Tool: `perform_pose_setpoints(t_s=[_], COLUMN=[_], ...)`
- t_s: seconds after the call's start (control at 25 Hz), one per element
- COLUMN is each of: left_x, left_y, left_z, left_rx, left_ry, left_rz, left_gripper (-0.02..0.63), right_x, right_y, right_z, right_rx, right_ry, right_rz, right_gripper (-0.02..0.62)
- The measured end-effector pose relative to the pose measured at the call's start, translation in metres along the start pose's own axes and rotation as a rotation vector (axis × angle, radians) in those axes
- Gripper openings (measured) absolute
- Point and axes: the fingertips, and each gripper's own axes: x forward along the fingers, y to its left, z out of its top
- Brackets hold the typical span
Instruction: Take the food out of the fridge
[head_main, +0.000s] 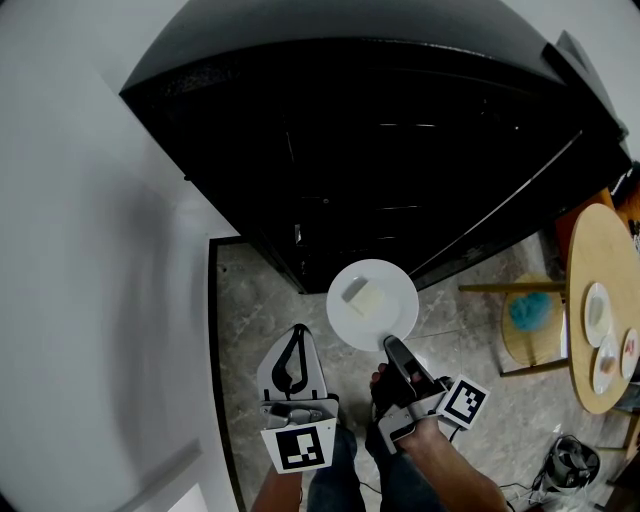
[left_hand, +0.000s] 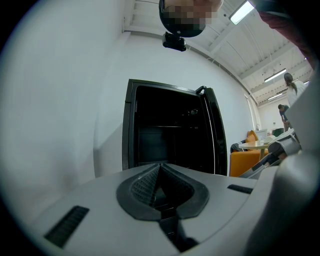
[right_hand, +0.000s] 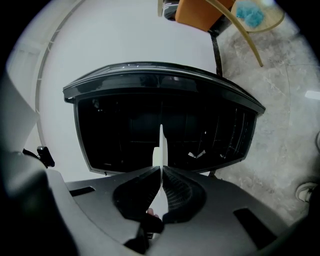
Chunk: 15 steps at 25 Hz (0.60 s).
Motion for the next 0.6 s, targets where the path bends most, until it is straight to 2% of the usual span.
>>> perform_pose_setpoints(t_s=[0.6], left_x=[0.0], left_y=[0.0], left_z=[0.006], left_rx=[0.002], left_ry=[-0.009], left_rz=[0.002], left_gripper=[0.012], right_x=[-0.003], right_y=[0.014], right_z=[-0.003], right_rx=[0.006], right_ry=[-0.002], right_rz=[0.022], right_gripper=[0.032])
